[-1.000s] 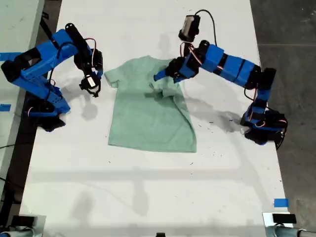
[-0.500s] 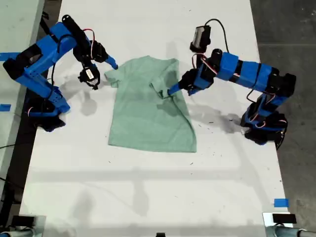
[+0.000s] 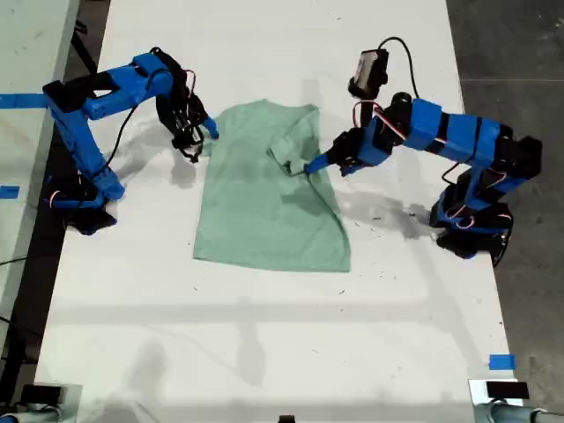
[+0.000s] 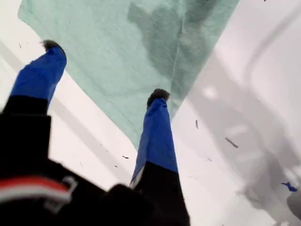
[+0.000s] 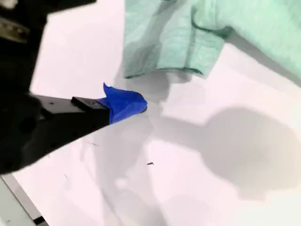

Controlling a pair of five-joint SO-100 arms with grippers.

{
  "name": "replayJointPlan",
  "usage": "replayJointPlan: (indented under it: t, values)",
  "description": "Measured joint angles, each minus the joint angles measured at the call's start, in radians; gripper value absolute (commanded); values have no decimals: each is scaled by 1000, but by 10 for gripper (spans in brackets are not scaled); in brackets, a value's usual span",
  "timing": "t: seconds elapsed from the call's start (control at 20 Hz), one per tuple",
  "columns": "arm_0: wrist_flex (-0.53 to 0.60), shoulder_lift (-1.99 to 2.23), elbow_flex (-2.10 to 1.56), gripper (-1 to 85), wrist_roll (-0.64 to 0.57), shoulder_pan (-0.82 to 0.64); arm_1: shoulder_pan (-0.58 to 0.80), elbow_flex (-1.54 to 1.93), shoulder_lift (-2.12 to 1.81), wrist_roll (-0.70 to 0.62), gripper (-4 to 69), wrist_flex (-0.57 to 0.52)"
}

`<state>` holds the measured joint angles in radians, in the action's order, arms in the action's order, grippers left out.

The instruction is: Fold tshirt

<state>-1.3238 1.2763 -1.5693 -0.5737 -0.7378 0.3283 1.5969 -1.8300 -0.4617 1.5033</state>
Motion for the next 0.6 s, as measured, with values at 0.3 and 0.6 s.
replayJointPlan:
  t: [0.3,0.6]
  values:
    - [55,-123,67,1,55,-18,-20,195,-225,58,307,-26]
    - [28,-106,81,1,101,-15,-21,279,-281,77,301,-57]
